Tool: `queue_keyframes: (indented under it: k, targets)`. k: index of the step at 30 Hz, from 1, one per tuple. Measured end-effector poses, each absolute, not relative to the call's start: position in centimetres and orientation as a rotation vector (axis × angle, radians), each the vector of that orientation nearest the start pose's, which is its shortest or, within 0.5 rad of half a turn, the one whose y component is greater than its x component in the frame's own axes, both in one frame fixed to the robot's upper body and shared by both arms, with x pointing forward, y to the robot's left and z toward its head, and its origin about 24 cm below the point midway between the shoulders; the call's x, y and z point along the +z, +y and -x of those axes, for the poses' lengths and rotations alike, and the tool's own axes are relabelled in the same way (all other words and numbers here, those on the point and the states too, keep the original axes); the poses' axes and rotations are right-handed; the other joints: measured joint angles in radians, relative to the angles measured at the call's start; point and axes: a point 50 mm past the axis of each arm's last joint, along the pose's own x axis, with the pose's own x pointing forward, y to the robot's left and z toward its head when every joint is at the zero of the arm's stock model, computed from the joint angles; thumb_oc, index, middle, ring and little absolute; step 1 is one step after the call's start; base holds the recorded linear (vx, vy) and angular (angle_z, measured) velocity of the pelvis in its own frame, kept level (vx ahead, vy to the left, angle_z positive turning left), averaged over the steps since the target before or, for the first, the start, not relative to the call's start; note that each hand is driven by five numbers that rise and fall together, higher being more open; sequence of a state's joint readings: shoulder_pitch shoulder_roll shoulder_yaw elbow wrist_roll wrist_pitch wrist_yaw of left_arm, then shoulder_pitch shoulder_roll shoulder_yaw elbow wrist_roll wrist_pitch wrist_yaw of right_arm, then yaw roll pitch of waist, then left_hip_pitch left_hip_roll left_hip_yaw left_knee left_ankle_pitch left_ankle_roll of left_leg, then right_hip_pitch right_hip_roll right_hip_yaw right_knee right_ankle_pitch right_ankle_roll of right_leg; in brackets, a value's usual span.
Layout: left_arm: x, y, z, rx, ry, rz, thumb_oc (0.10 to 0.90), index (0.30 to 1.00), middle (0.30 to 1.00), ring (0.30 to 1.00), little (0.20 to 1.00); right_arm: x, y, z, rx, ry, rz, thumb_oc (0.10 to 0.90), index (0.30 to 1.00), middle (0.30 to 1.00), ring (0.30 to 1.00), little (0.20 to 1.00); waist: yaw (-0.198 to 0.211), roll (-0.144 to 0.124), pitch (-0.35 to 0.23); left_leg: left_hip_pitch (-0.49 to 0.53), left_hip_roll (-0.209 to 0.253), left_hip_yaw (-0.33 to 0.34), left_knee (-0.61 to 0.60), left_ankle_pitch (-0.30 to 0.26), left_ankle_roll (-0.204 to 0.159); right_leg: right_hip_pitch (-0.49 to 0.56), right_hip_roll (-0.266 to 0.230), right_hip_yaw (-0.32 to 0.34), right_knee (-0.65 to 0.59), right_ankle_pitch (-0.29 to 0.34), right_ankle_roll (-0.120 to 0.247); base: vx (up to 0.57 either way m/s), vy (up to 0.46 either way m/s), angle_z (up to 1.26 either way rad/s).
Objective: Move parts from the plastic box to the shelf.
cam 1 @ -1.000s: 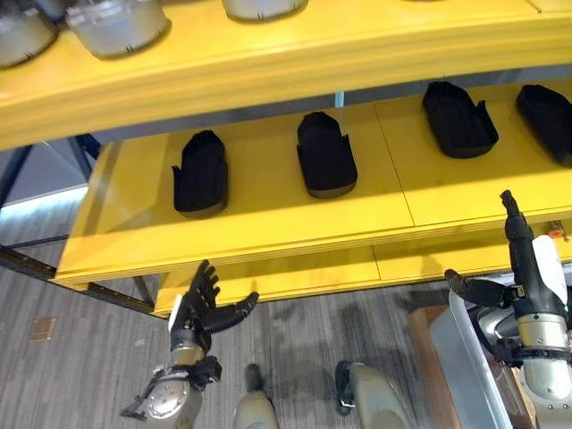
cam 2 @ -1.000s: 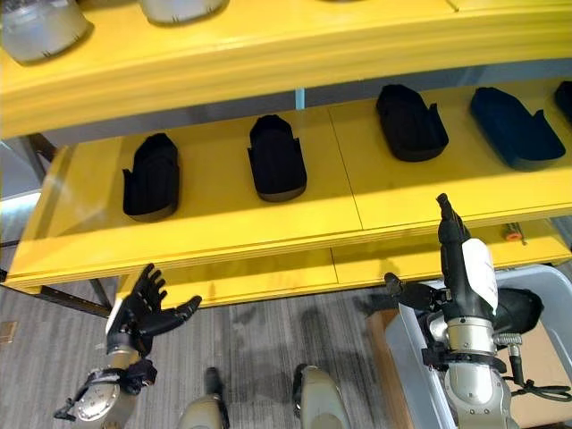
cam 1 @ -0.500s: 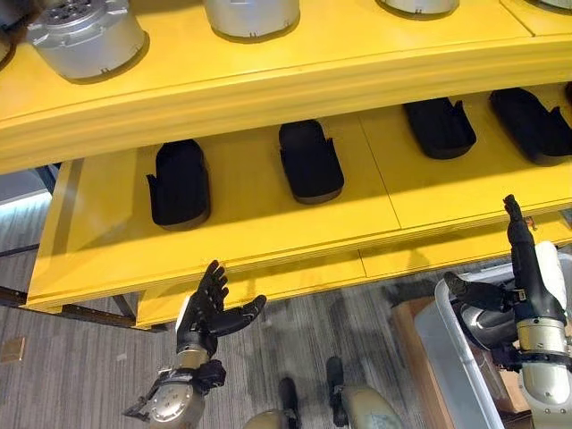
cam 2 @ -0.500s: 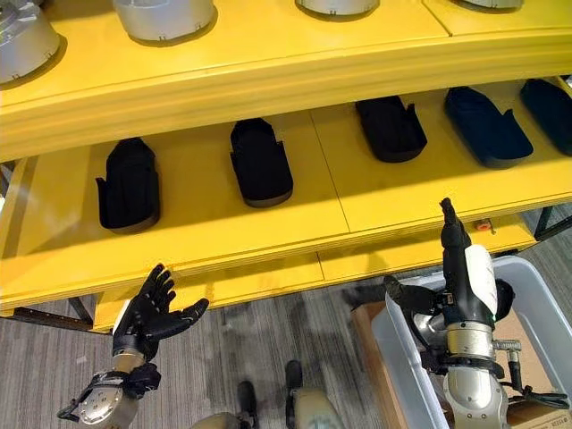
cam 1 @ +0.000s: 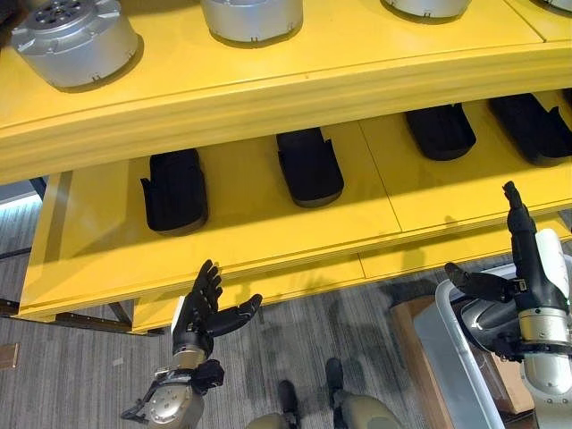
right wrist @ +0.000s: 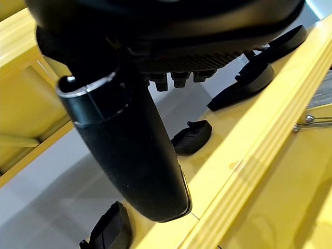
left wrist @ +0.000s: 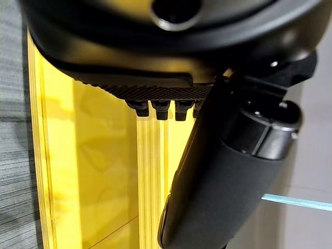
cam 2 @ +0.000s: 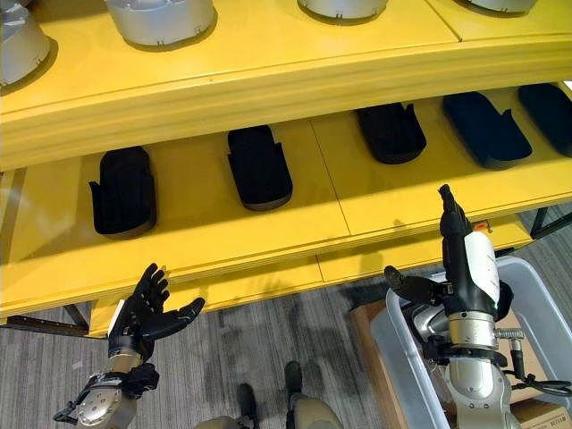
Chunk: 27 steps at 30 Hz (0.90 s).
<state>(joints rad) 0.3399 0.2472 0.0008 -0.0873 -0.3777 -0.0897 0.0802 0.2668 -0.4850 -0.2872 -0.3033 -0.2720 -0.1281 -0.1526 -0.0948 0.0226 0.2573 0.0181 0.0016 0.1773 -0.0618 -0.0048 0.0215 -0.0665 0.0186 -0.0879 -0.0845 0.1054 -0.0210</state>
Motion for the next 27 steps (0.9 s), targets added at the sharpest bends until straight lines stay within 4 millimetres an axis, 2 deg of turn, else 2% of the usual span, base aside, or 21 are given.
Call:
queue_keyframes:
  k: [5,8,10,13,14,15,16,17,18,19,20,21,22,23,24,25,27]
  targets:
    - [0.7,21.6,-17.8,0.18,0.152,0.116,0.9,1.0,1.0,1.0,1.0,12.4,-27.8,-19.5,-0.299,-0.262,0.846,0.9,1.0,1.0,1.0,1.0,0.014,-0.004,-0.002,0.001,0.0,0.0,-0.002,0.001,0.0,0.0,0.001,0.002,0.0,0.0,0.0,0.01,0.042,0.0]
    - [0.7,21.8,-17.8,0.198,0.154,0.107,0.9,1.0,1.0,1.0,1.0,12.2,-27.5,-19.6,-0.285,-0.261,0.843,0.9,1.0,1.0,1.0,1.0,0.015,-0.015,-0.006,0.001,-0.001,0.002,-0.004,0.001,0.001,-0.002,0.001,0.007,0.001,0.001,0.001,-0.06,0.049,-0.03]
    - [0.9,22.1,-17.9,0.204,0.144,0.095,0.9,1.0,1.0,1.0,1.0,12.1,-27.1,-19.9,-0.265,-0.265,0.836,0.9,1.0,1.0,1.0,1.0,0.02,-0.023,-0.003,-0.015,-0.003,0.013,0.006,-0.001,0.004,-0.048,0.006,0.017,0.058,-0.001,0.012,-0.08,0.028,-0.23]
    - [1.5,22.7,-18.5,0.224,0.119,0.06,0.9,1.0,1.0,1.0,1.0,12.2,-26.4,-20.6,-0.231,-0.285,0.823,0.9,1.0,1.0,1.0,1.0,0.015,-0.049,0.008,-0.04,0.001,0.037,0.022,0.004,0.013,-0.115,-0.002,0.03,0.149,-0.023,0.043,-0.11,0.007,-0.23]
    - [1.7,23.0,-18.7,0.221,0.11,0.045,0.9,1.0,1.0,1.0,1.0,12.2,-26.2,-20.7,-0.223,-0.289,0.819,0.9,1.0,1.0,1.0,1.0,0.011,-0.056,0.014,-0.057,0.004,0.038,0.044,-0.002,0.02,-0.147,-0.007,0.027,0.201,-0.041,0.071,-0.05,-0.108,0.03]
    - [2.4,23.2,-19.4,0.21,0.084,0.021,0.9,1.0,1.0,1.0,1.0,12.0,-26.1,-21.0,-0.214,-0.288,0.814,0.9,1.0,1.0,1.0,1.0,0.005,-0.047,0.03,-0.064,0.017,0.037,0.044,0.008,0.029,-0.177,-0.022,0.047,0.265,-0.083,0.134,-0.04,-0.103,0.1]
    - [2.6,23.1,-19.7,0.209,0.071,0.021,0.9,1.0,1.0,1.0,1.0,12.0,-26.2,-21.3,-0.218,-0.286,0.813,0.9,1.0,1.0,1.0,1.0,0.001,-0.034,0.04,-0.07,0.031,0.03,0.05,0.012,0.031,-0.208,-0.048,0.041,0.32,-0.115,0.105,-0.01,-0.133,0.03]
    - [2.8,22.9,-20.2,0.206,0.051,0.031,0.9,1.0,1.0,1.0,1.0,12.2,-26.4,-21.4,-0.224,-0.289,0.825,0.9,1.0,1.0,1.0,1.0,0.01,-0.013,0.052,-0.086,0.039,0.034,0.066,0.012,0.031,-0.229,-0.096,0.096,0.372,-0.128,0.135,0.02,-0.104,0.02]
    - [3.1,22.8,-20.5,0.202,0.038,0.028,0.9,1.0,1.0,1.0,1.0,12.3,-26.5,-21.4,-0.224,-0.292,0.828,0.9,1.0,1.0,1.0,1.0,0.014,-0.001,0.06,-0.097,0.041,0.025,0.085,0.006,0.038,-0.231,-0.163,0.121,0.378,-0.135,0.146,0.01,-0.173,-0.04]
    - [3.2,23.0,-20.5,0.205,0.029,0.023,0.9,1.0,1.0,1.0,1.0,12.2,-26.4,-21.4,-0.222,-0.29,0.827,0.9,1.0,1.0,1.0,1.0,0.018,-0.003,0.061,-0.1,0.035,0.024,0.09,0.005,0.038,-0.223,-0.22,0.14,0.367,-0.136,0.154,-0.01,-0.206,0.06]
    - [3.3,23.4,-20.4,0.221,0.026,0.013,0.9,1.0,1.0,1.0,1.0,12.2,-26.3,-21.4,-0.218,-0.29,0.826,0.9,1.0,1.0,1.0,1.0,0.02,-0.009,0.065,-0.1,0.029,0.027,0.098,0.008,0.032,-0.194,-0.319,0.138,0.299,-0.129,0.162,-0.04,-0.345,-0.06]
    - [3.3,23.8,-20.2,0.239,0.03,0.0,0.9,1.0,1.0,1.0,1.0,12.3,-26.2,-21.4,-0.218,-0.294,0.824,0.9,1.0,1.0,1.0,1.0,0.03,-0.019,0.07,-0.103,0.032,0.037,0.107,0.007,0.03,-0.176,-0.372,0.089,0.244,-0.11,0.18,-0.02,-0.354,-0.08]
    - [3.6,24.4,-20.1,0.251,0.027,-0.021,0.9,1.0,1.0,1.0,1.0,12.3,-26.3,-21.3,-0.219,-0.292,0.826,0.9,1.0,1.0,1.0,1.0,0.038,-0.042,0.081,-0.105,0.037,0.038,0.12,0.007,0.011,-0.149,-0.395,0.042,0.213,-0.091,0.199,-0.01,-0.268,-0.08]
    - [3.7,24.7,-20.1,0.254,0.023,-0.031,0.9,1.0,1.0,1.0,1.0,12.2,-26.3,-21.2,-0.221,-0.287,0.825,0.9,1.0,1.0,1.0,1.0,0.042,-0.058,0.084,-0.107,0.034,0.036,0.129,0.003,0.004,-0.136,-0.394,0.036,0.202,-0.086,0.196,0.02,-0.159,0.11]
    - [4.0,25.3,-19.9,0.263,0.022,-0.056,0.9,1.0,1.0,1.0,1.0,11.8,-26.3,-21.0,-0.221,-0.271,0.815,0.9,1.0,1.0,1.0,1.0,0.046,-0.113,0.08,-0.109,0.022,0.032,0.137,0.002,-0.021,-0.099,-0.385,0.022,0.184,-0.079,0.203,0.02,-0.242,0.34]
    - [3.5,25.5,-19.7,0.283,0.037,-0.046,0.9,1.0,1.0,1.0,1.0,11.9,-26.5,-21.1,-0.237,-0.275,0.812,0.9,1.0,1.0,1.0,1.0,0.041,-0.13,0.085,-0.123,0.034,0.004,0.146,-0.003,-0.048,-0.068,-0.351,0.024,0.154,-0.056,0.258,0.03,-0.33,0.35]
    - [3.0,24.8,-19.5,0.278,0.054,-0.017,0.9,1.0,1.0,1.0,1.0,12.4,-26.9,-21.2,-0.254,-0.283,0.823,0.9,1.0,1.0,1.0,1.0,0.041,-0.102,0.081,-0.147,0.09,-0.006,0.14,0.014,-0.076,-0.085,-0.288,0.004,0.142,-0.05,0.221,0.03,-0.239,0.06]
